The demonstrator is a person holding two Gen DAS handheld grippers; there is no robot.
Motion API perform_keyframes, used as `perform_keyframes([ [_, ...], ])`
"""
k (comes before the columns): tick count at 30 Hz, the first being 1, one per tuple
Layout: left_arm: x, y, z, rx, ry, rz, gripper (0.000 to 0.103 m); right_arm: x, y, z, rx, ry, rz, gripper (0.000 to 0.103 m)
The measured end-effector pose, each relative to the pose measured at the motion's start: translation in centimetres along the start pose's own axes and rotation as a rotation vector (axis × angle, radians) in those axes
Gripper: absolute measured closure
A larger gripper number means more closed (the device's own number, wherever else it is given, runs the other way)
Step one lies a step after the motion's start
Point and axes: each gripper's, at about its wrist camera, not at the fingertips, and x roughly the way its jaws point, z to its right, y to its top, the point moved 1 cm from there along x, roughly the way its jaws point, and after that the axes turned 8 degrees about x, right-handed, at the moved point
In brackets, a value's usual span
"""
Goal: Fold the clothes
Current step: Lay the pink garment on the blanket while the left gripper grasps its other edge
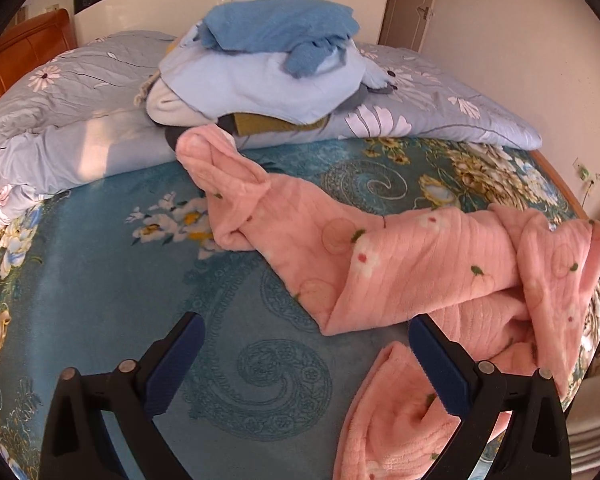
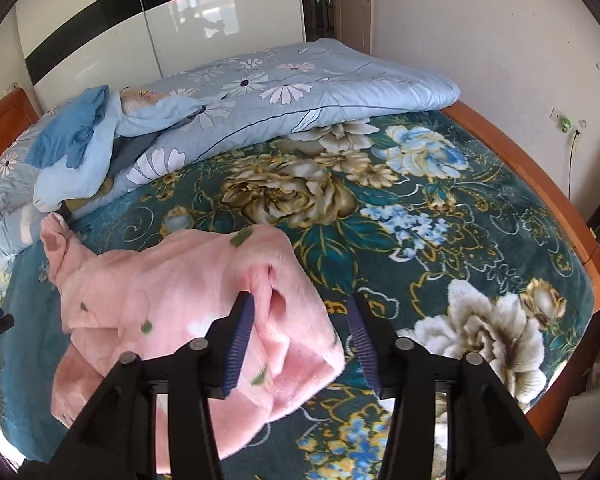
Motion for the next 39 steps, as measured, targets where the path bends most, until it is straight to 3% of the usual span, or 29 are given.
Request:
perform_keyframes([
  [2,2.2,0.0,0.9,0.025,0.008,-0.023,0.000,-2.0,-1.3,0.6,0.003,-0.030,0.021,0.051],
  [3,3.2,-0.1,1.3,0.022,0.004,-0.030,0.000,-2.7,-2.3,0.2,-0.003,0.011,0.036,0.050],
  [6,6.0,0.0,2.5,0.035,0.006,-0.046,0.000,-2.2,-6.0,-3.7,-0.016,0.249,-0.047,0.043],
  [8,7.3,0.3,3.4,0.064,0.023,-0.047,0.000,-0.4,-8.4,-7.0,-0.019,0.352,-0.115,0.043],
  [12,8.7,1.3,4.5,0.127,0.023,-0.048,0.000,3.3,-11.4,-11.8,-0.063,0.347,-0.192,0.043],
  [14,9.2,1.5,5.2,0.177,0.004,-0.047,0.000,4.4,-11.9,-12.7,-0.069,0.282,-0.193,0.043],
  [16,9.9,1.6,5.9,0.233,0.020,-0.057,0.000,5.2,-12.0,-12.7,-0.082,0.228,-0.213,0.053],
  [18,10.7,1.7,6.1,0.254,0.015,-0.065,0.000,4.9,-11.6,-11.8,-0.067,0.211,-0.208,0.092],
  [19,11.0,1.8,6.0,0.248,-0.005,-0.073,0.002,4.4,-11.1,-10.7,-0.037,0.228,-0.197,0.094],
  [20,11.3,1.8,5.9,0.241,-0.026,-0.080,0.006,3.9,-10.6,-9.7,-0.007,0.245,-0.186,0.095],
  [24,11.8,1.7,5.8,0.194,-0.126,-0.098,0.023,1.0,-8.1,-6.3,0.038,0.165,-0.068,0.097],
  [27,12.0,1.4,6.0,0.150,-0.199,-0.112,0.046,-1.5,-5.6,-3.7,0.086,0.099,0.048,0.099],
  [28,12.1,1.4,6.1,0.133,-0.221,-0.114,0.059,-2.3,-4.7,-3.1,0.098,0.082,0.081,0.099],
  [29,12.0,1.3,6.2,0.118,-0.232,-0.114,0.071,-2.9,-3.7,-2.7,0.101,0.064,0.107,0.099],
  [30,12.0,1.3,6.3,0.104,-0.242,-0.113,0.076,-3.5,-2.8,-2.5,0.097,0.048,0.131,0.099],
  [32,11.8,1.2,6.4,0.084,-0.252,-0.105,0.095,-4.7,-1.4,-2.0,0.104,0.038,0.173,0.099],
  [34,11.1,1.4,6.1,0.072,-0.239,-0.077,0.095,-5.9,0.0,-1.6,0.112,0.033,0.211,0.099],
  [39,5.9,5.4,2.5,0.001,-0.190,0.080,0.097,-9.6,2.5,-0.5,0.131,0.050,0.305,0.099],
])
